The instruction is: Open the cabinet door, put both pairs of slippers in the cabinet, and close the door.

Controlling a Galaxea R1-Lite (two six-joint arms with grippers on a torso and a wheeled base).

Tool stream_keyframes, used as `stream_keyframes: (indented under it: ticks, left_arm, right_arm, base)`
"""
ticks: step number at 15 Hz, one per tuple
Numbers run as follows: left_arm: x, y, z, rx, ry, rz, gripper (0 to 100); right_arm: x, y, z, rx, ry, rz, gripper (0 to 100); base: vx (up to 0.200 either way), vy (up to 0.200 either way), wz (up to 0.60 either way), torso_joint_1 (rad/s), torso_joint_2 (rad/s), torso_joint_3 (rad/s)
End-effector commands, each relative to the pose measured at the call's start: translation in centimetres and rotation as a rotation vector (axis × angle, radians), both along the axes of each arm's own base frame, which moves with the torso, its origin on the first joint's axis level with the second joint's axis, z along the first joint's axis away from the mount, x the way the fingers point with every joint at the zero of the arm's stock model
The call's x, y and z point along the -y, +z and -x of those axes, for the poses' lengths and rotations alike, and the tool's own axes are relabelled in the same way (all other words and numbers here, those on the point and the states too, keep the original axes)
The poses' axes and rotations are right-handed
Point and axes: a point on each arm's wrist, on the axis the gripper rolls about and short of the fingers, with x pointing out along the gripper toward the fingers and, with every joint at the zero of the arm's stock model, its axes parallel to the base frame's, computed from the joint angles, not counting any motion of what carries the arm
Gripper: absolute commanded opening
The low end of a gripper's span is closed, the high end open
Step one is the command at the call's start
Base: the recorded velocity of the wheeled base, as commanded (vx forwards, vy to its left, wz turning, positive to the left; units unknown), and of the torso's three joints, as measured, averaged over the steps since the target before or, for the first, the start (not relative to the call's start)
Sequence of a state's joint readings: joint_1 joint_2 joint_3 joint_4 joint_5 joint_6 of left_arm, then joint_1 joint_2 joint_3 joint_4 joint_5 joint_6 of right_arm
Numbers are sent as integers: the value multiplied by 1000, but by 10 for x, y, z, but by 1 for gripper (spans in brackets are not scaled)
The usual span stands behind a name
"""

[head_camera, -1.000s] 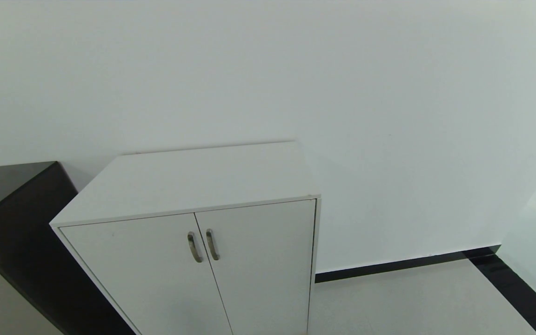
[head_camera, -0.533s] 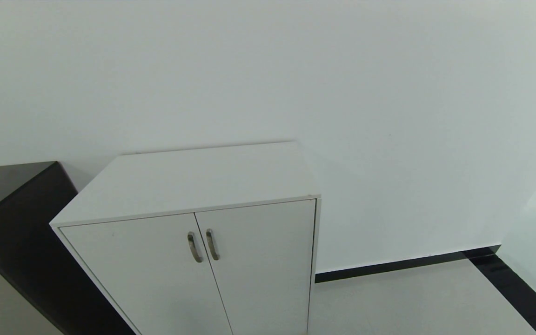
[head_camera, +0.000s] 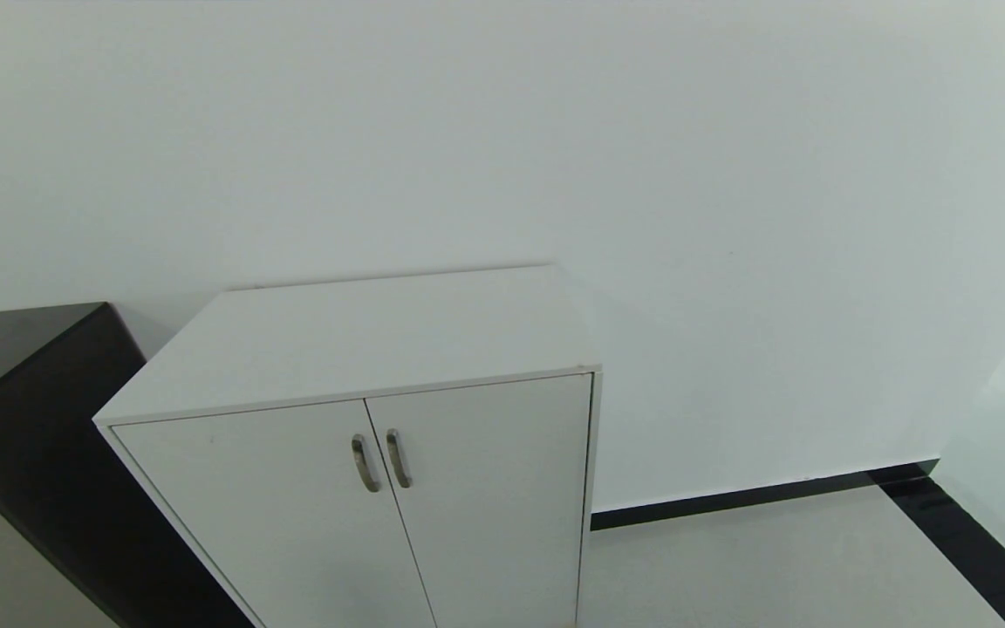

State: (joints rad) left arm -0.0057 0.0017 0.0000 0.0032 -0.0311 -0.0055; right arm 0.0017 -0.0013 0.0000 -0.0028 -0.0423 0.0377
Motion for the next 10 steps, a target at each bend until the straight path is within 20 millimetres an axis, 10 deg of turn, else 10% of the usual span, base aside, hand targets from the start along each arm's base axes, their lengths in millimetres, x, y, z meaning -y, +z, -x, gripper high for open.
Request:
stream_keyframes:
  ticks: [1, 10]
  left_arm:
    - [0, 0, 0, 0, 0, 1, 0]
    - [0, 0, 0, 0, 0, 1, 0]
  right_arm:
    - [0, 0, 0, -1, 1, 7, 0]
    - [-1, 0, 0, -5, 59, 101, 0]
  base:
    - [0, 0, 0, 0, 0, 0]
    - [0, 0, 0, 0, 0, 0]
